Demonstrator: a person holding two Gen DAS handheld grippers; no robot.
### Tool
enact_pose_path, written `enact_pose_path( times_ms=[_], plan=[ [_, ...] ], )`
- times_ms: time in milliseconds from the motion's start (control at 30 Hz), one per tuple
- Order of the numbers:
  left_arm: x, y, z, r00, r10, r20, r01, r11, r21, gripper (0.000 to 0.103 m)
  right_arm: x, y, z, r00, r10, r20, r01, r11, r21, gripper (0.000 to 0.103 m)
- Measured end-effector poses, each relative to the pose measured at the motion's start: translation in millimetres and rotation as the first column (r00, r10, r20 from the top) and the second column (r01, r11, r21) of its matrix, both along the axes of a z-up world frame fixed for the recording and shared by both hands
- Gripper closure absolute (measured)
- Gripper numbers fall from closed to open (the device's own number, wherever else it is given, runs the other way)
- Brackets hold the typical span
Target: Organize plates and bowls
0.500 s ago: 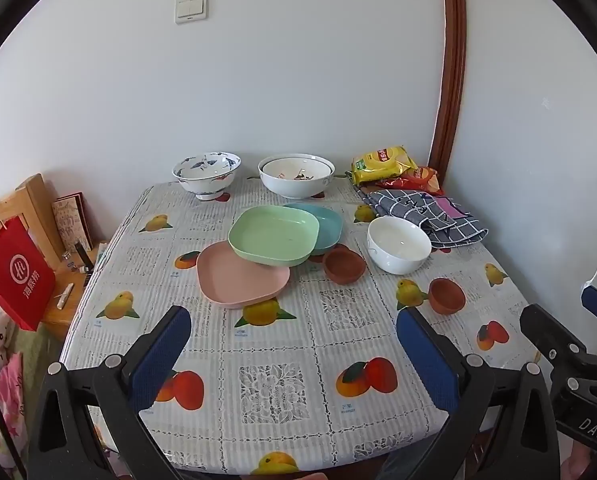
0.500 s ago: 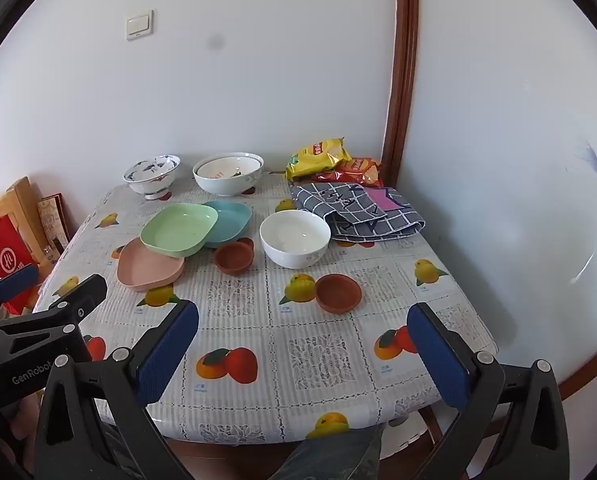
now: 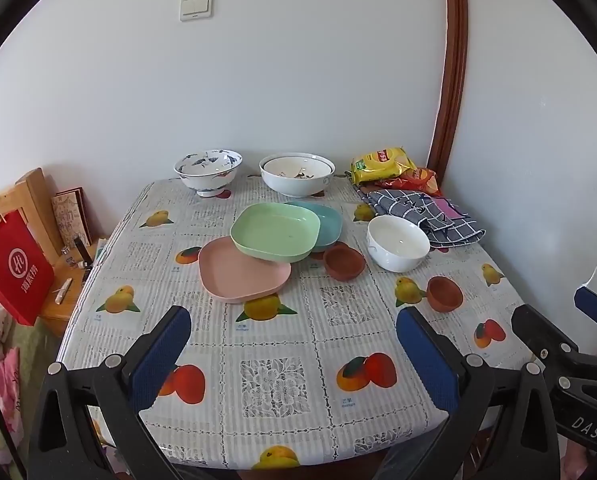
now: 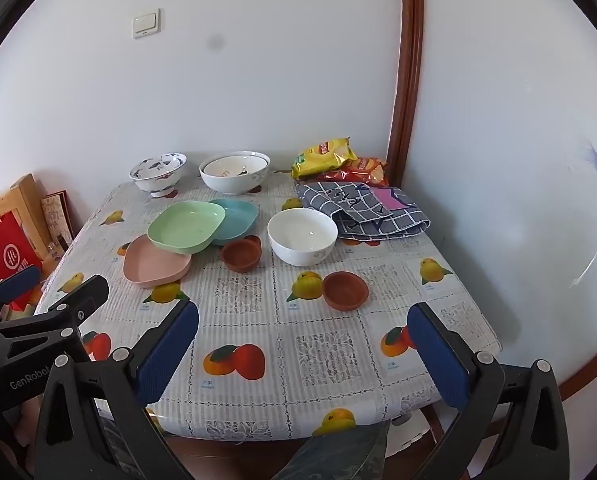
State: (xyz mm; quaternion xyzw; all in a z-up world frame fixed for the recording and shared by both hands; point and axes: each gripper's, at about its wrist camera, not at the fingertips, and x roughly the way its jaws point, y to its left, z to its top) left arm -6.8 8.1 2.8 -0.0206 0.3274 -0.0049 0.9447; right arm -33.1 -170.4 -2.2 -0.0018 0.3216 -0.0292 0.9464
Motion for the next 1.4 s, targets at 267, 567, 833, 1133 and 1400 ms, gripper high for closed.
enact_pose_path(
  times_ms=[267,567,833,1133,1400],
  plan=[
    [-0.4,0.7,0.2,1.0,0.004,0.003,-0.004,1.0,-0.003,0.0,1.3,7.8,-2.1,1.0,0.005,-0.008,-0.005,1.0,-0.018,0.0],
    [-1.9,0.4,3.2,1.0,0.001,0.008,-0.001,1.0,0.012,0.0,-1.4,4.3,-1.9,1.0,-0.001,0.001,0.001,1.0,-0.004,0.0],
    [-3.4,0.7,3.1,1.0,0.001,0.012,-0.001,1.0,0.014,0.0,-3.2,3.7,-2.0,1.0,0.002,0.001,-0.002,1.0,-0.001,0.001],
    [-5.6,-0.4,2.1,1.0,0.001,0.015,-0.001,1.0,0.015,0.0,-4.8,5.0,-3.3,1.0,0.004,0.0,-0.004,1.0,-0.002,0.0],
    [-8.7,-0.3,-0.1,1.0,0.002,0.014,-0.003,1.0,0.012,0.0,-6.2,6.7,-4.0,1.0,0.004,0.0,-0.004,1.0,-0.004,0.0]
  ],
)
